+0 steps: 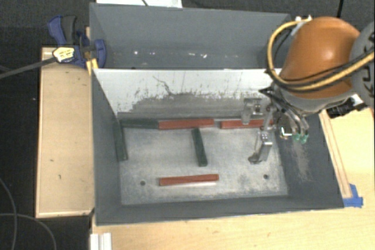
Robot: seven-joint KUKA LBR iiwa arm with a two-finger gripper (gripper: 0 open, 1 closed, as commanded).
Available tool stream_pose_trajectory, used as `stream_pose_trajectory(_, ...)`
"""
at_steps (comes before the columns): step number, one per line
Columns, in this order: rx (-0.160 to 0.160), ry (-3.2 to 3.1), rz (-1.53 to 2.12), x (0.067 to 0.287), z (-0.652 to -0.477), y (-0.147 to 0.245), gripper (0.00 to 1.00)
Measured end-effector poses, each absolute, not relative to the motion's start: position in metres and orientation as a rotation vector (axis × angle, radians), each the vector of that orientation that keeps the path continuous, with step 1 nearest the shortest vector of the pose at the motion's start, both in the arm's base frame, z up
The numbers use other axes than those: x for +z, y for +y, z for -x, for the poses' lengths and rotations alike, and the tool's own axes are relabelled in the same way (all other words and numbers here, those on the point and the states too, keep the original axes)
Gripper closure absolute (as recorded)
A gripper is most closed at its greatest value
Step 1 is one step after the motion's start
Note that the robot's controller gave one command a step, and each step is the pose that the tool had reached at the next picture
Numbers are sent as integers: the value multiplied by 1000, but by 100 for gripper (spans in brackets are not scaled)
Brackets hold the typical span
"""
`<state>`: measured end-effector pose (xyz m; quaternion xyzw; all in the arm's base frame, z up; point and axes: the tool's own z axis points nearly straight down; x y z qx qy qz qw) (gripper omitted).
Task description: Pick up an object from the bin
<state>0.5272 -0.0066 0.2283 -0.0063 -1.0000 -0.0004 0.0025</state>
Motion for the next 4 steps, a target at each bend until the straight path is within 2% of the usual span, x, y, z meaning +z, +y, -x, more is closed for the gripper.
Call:
stream_pose_trajectory(1, -1, -3144, 20, 232, -529, -7, 0)
stream_pose_trajectory(2, -1, -3152, 26, 189, -514, -6, 0)
stream_pose_trajectory(3, 0, -3142, 197, 122, -503, 38, 0)
stream_pose_trajectory(4, -5, -3134, 150, 96, -495, 57, 0)
